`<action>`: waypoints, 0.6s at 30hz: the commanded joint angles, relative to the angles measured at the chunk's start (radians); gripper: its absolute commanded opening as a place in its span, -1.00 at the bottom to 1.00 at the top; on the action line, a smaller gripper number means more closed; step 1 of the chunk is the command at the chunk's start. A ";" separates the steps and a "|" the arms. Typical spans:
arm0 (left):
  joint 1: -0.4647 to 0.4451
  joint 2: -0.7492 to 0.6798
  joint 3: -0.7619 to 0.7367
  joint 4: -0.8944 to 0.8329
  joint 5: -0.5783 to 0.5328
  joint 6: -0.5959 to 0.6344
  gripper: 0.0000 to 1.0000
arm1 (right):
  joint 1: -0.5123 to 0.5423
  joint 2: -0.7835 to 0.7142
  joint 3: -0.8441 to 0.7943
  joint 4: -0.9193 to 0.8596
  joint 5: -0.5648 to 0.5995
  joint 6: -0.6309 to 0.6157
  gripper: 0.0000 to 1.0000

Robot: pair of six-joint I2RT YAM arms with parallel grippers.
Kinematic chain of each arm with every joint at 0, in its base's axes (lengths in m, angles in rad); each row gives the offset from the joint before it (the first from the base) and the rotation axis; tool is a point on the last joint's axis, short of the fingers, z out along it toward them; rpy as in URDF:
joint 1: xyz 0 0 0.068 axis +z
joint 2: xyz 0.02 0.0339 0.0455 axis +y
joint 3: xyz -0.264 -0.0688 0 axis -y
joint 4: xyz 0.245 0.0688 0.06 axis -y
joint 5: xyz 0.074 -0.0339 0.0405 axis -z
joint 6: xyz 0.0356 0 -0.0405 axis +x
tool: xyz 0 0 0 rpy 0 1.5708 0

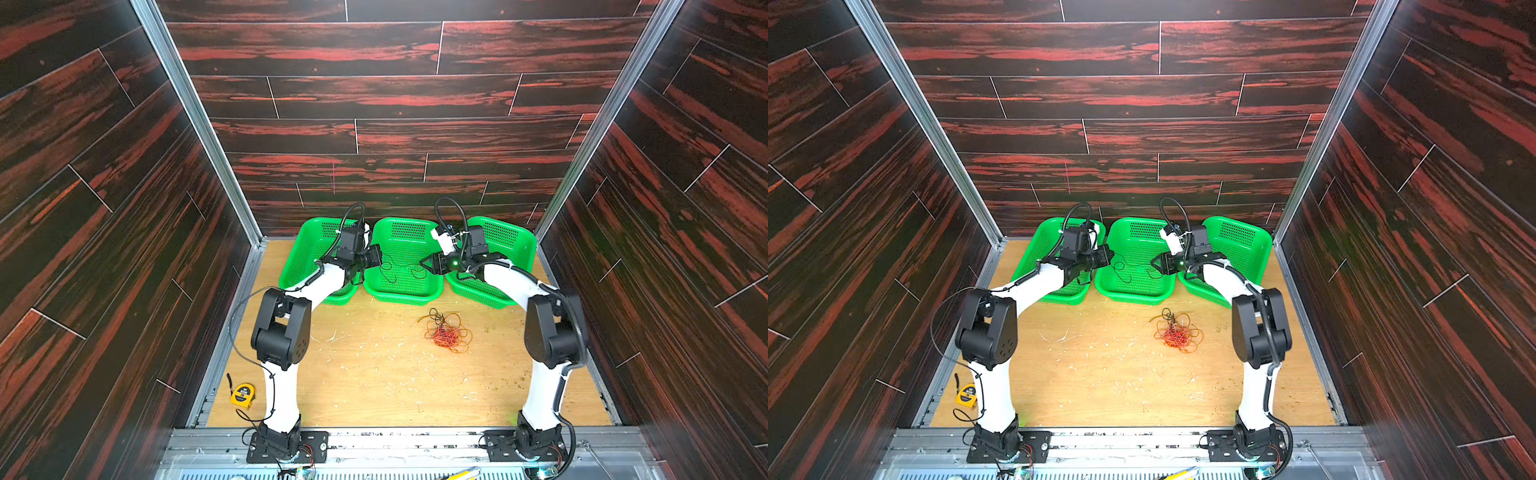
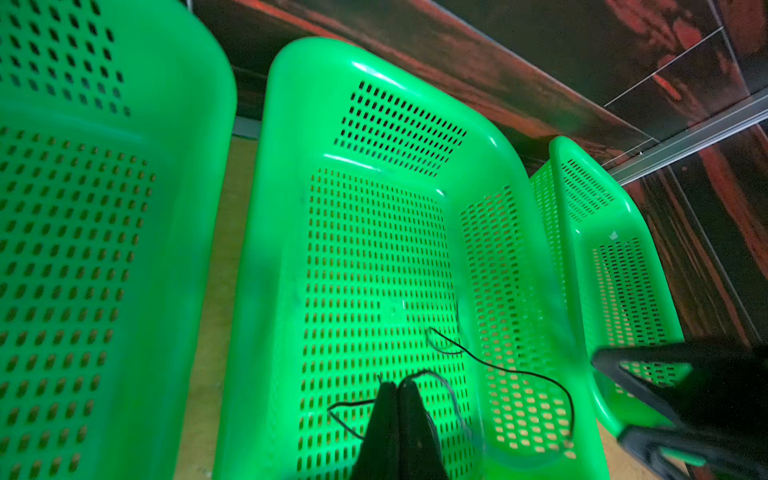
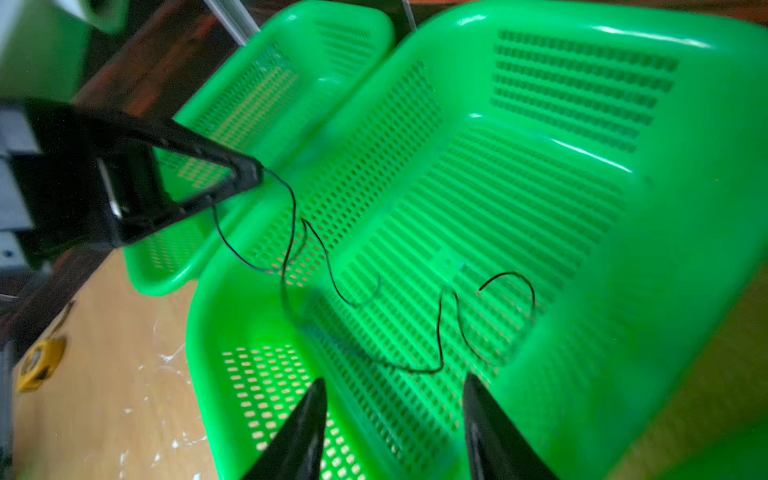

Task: Untangle the cables
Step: 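Drop the black wire into the middle green basket with both grippers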

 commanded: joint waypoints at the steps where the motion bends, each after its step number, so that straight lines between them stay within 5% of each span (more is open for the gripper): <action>1: 0.004 0.007 0.087 -0.061 0.002 0.010 -0.76 | -0.005 -0.134 -0.009 -0.115 0.097 -0.052 0.13; 3: 0.004 0.002 0.099 -0.083 0.012 0.020 -0.23 | -0.007 -0.192 -0.029 -0.168 0.112 -0.055 0.14; 7: -0.002 -0.065 0.057 -0.076 -0.017 0.046 0.25 | -0.007 -0.385 -0.176 -0.178 0.107 -0.002 0.16; 18: -0.066 -0.225 -0.003 -0.207 -0.112 0.208 0.57 | -0.007 -0.678 -0.636 -0.238 0.165 0.143 0.16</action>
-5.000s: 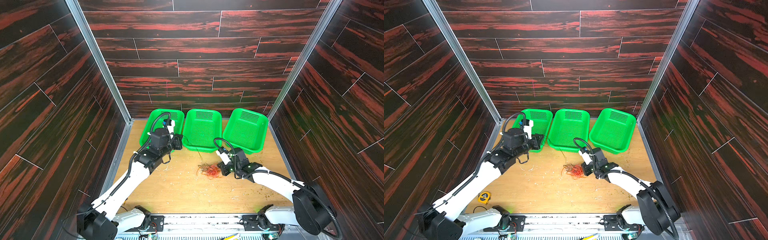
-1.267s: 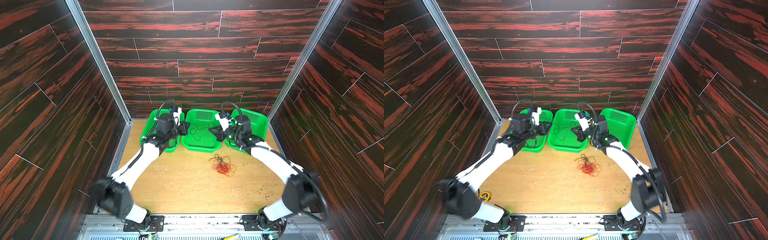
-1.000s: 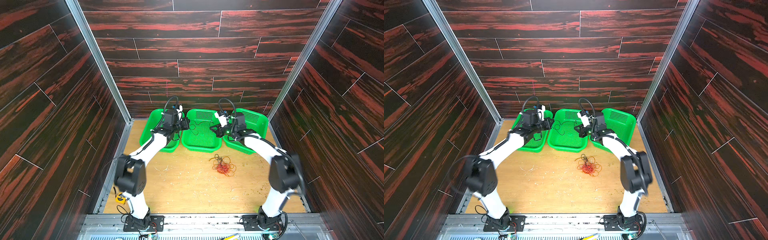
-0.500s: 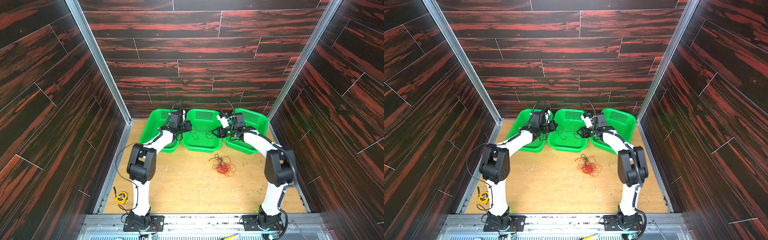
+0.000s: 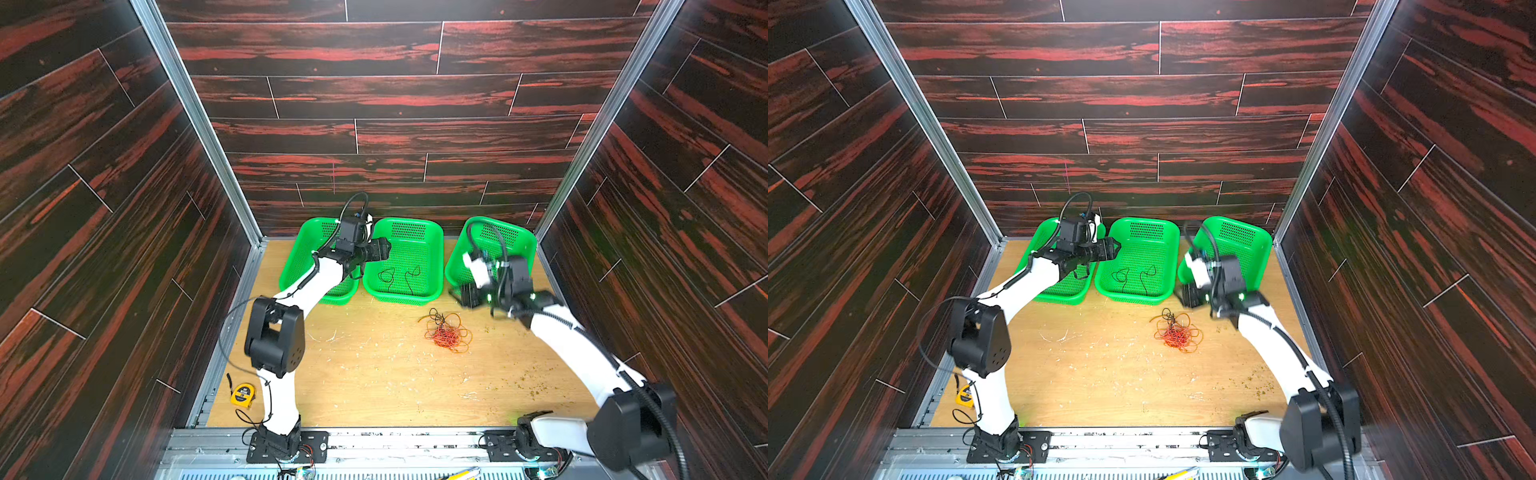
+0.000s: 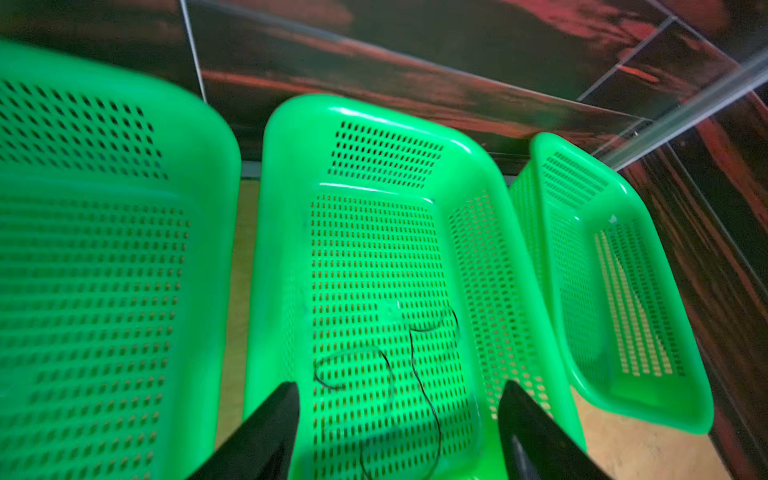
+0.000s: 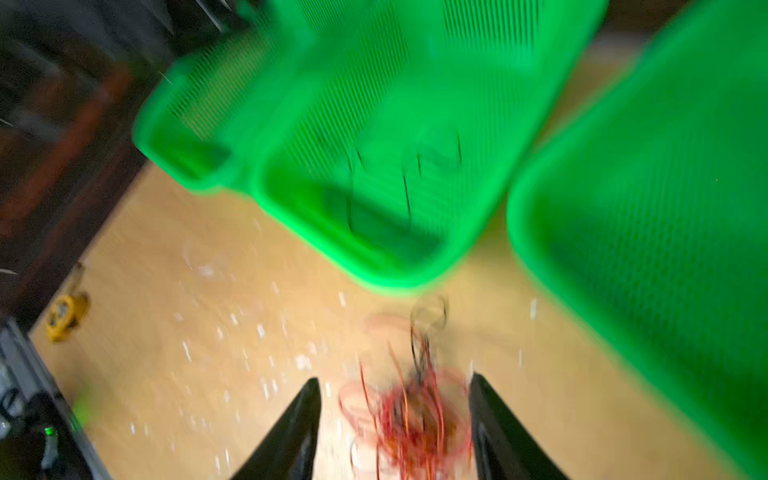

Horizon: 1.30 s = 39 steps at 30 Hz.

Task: Untangle the cables
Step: 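Drop the black wire into the middle green basket with both grippers, then lower the right gripper onto the bundle while the left hovers over the middle basket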

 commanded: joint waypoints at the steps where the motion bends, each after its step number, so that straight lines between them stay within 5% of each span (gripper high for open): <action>1: -0.036 -0.125 -0.061 -0.031 -0.049 0.074 0.58 | -0.003 -0.023 -0.113 -0.030 0.019 0.071 0.16; 7: -0.127 -0.279 -0.213 -0.035 -0.068 0.133 0.57 | -0.003 0.010 -0.224 0.026 0.022 0.141 0.16; 12: -0.172 -0.369 -0.346 -0.016 -0.067 0.108 0.56 | -0.003 0.093 -0.263 0.158 -0.105 0.152 0.22; 20: -0.190 -0.448 -0.445 0.000 -0.081 0.075 0.56 | 0.020 0.283 -0.153 0.139 -0.171 0.151 0.26; 32: -0.191 -0.456 -0.451 0.000 -0.076 0.055 0.55 | 0.160 0.359 -0.114 0.125 -0.075 0.086 -0.82; 39: -0.192 -0.494 -0.474 -0.059 -0.094 0.041 0.55 | 0.249 0.160 -0.164 0.200 0.025 -0.051 -1.00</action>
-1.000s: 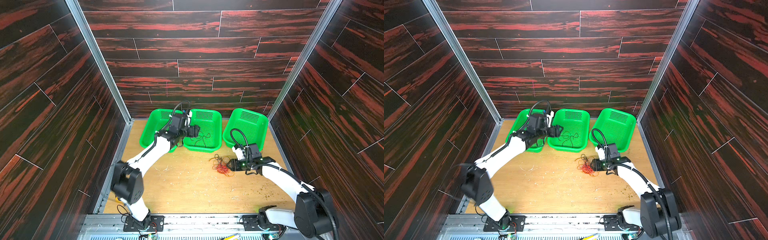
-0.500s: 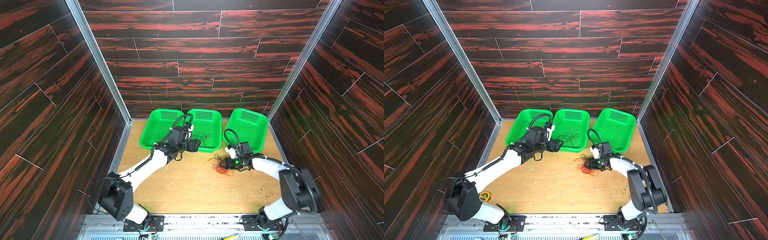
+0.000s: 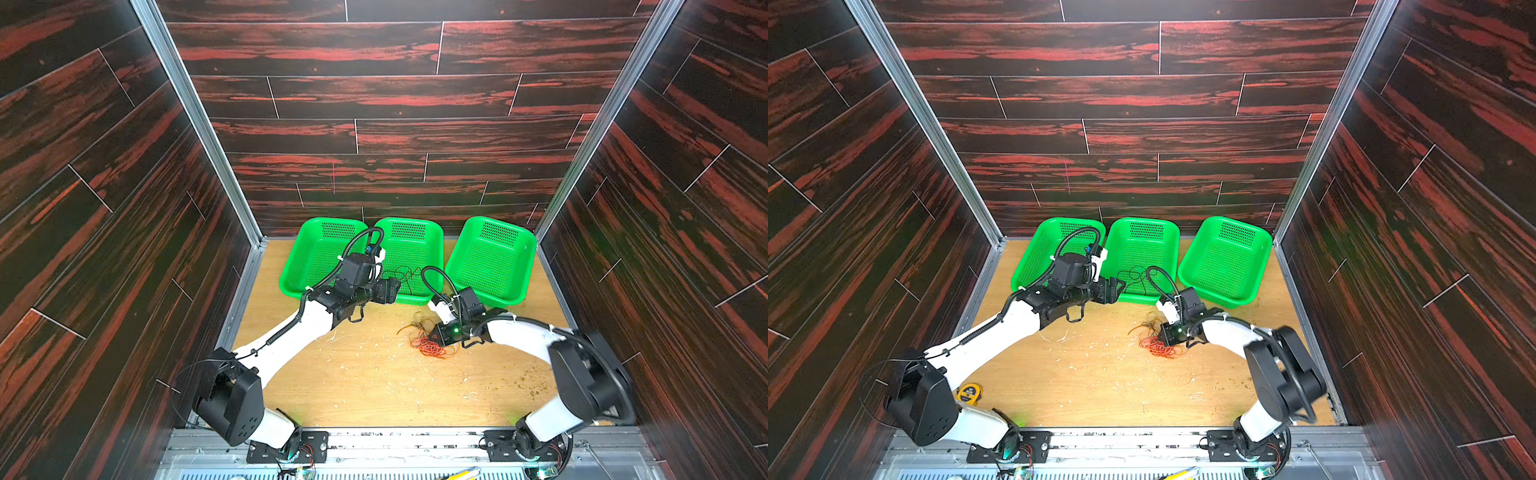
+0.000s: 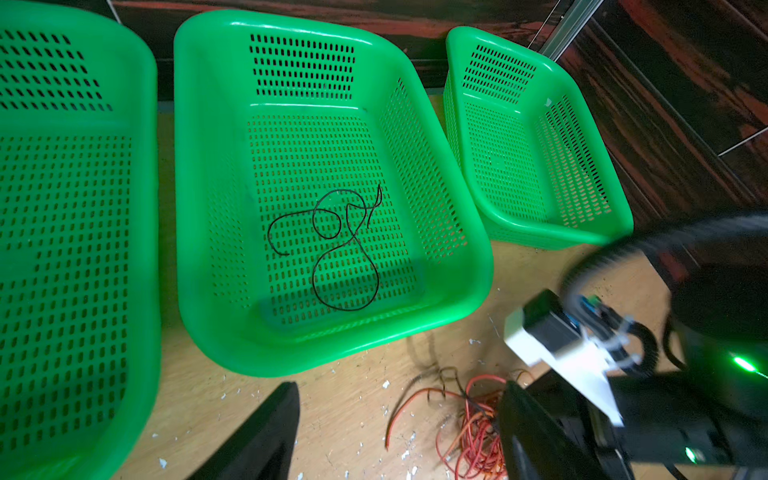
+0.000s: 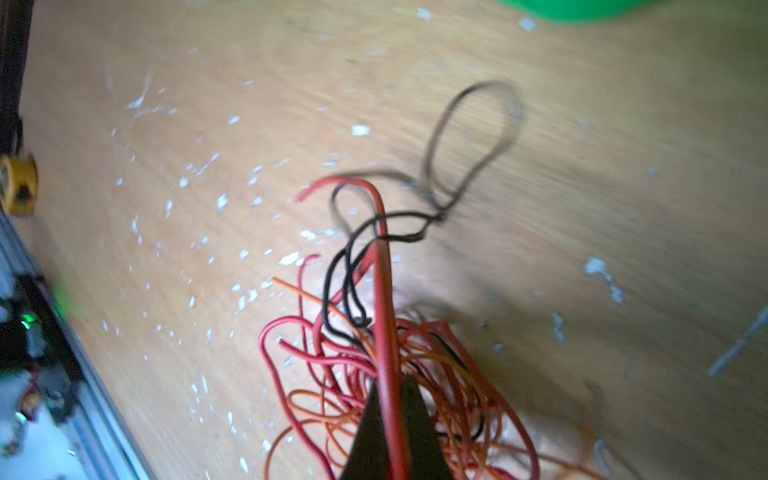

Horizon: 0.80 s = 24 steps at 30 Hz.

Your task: Untangle the cables

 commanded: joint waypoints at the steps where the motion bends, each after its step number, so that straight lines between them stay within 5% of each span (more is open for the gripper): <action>1: -0.004 -0.066 -0.027 -0.053 -0.009 -0.013 0.55 | 0.030 -0.125 -0.024 0.046 0.043 -0.108 -1.00; 15: -0.002 -0.145 -0.152 -0.049 0.058 -0.042 0.63 | 0.074 -0.307 -0.127 0.277 -0.054 -0.319 -1.00; 21: -0.002 -0.210 -0.286 0.149 0.112 0.042 0.57 | 0.075 -0.315 -0.126 0.268 -0.078 -0.399 -1.00; 24: -0.001 -0.223 -0.293 0.121 0.005 0.033 0.54 | 0.075 -0.326 -0.121 0.264 -0.079 -0.435 -1.00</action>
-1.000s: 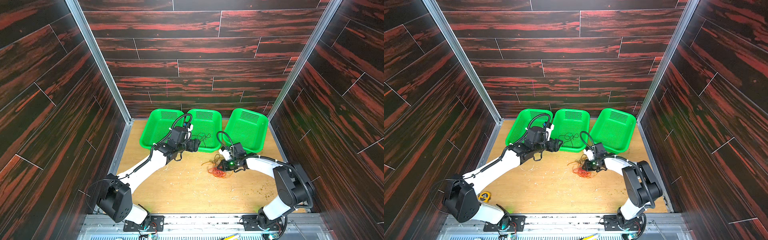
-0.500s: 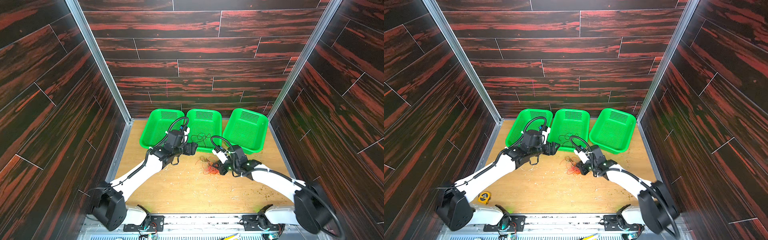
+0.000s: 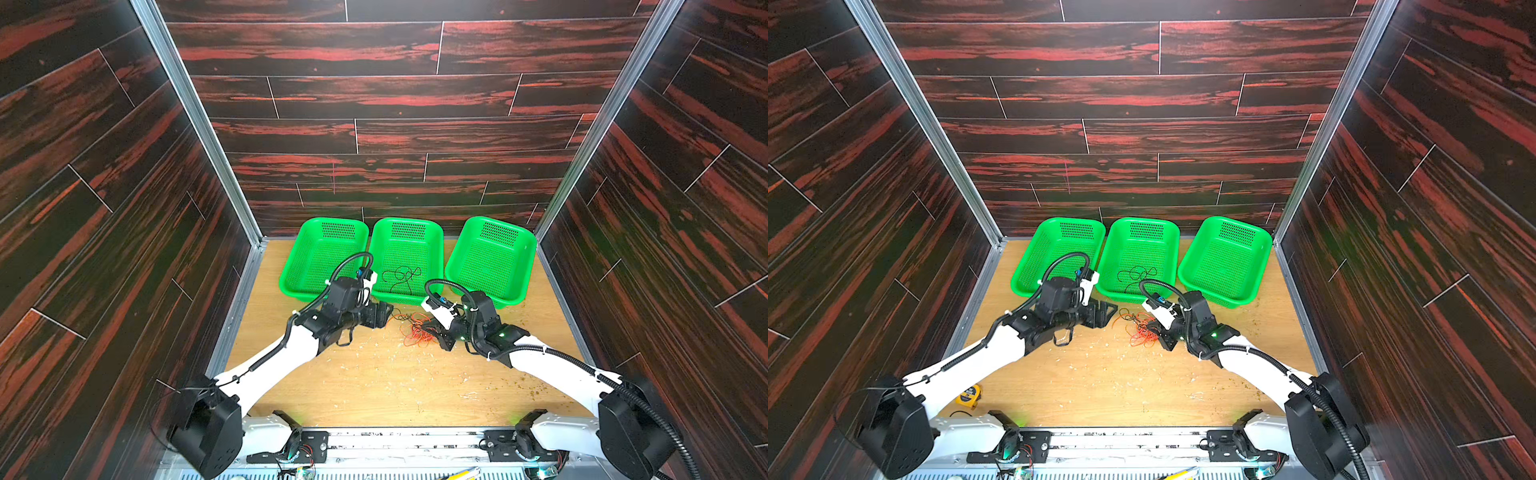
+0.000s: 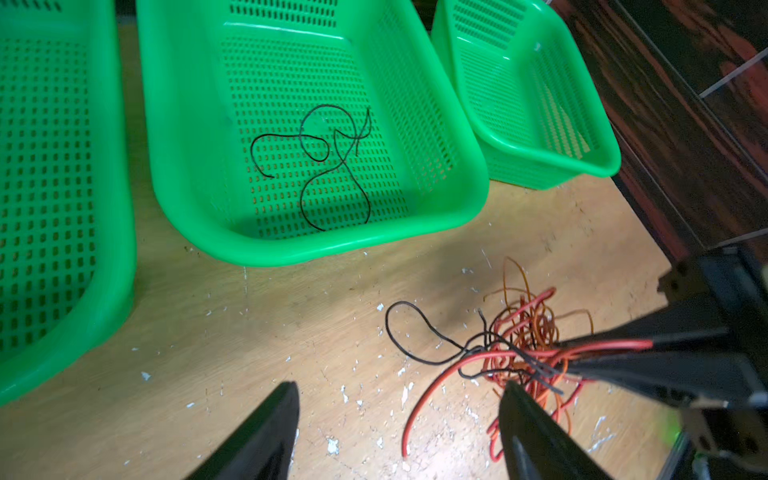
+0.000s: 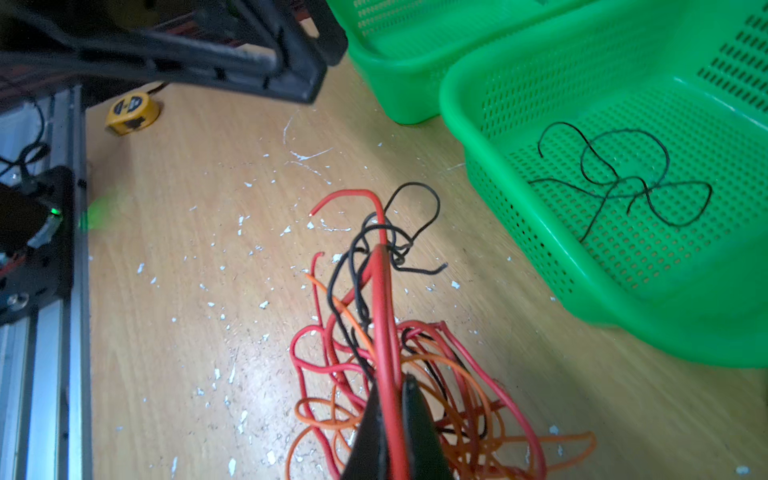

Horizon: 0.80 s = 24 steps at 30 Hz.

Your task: Untangle the cables

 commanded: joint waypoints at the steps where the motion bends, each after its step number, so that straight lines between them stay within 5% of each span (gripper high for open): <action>1: 0.009 -0.033 0.005 0.026 -0.076 0.018 0.53 | 0.003 -0.055 0.000 0.022 -0.035 -0.089 -1.00; 8: 0.048 0.074 0.134 -0.080 0.047 -0.121 0.46 | 0.014 -0.106 -0.041 0.073 0.042 -0.177 -1.00; 11: 0.052 0.144 0.220 -0.167 0.184 -0.159 0.46 | 0.023 -0.120 -0.056 0.098 0.089 -0.200 -1.00; 15: 0.052 0.183 0.218 -0.108 0.286 -0.264 0.49 | 0.035 -0.141 -0.079 0.147 0.128 -0.231 -1.00; 24: 0.053 0.222 0.184 -0.064 0.341 -0.355 0.54 | 0.040 -0.161 -0.104 0.210 0.136 -0.238 -1.00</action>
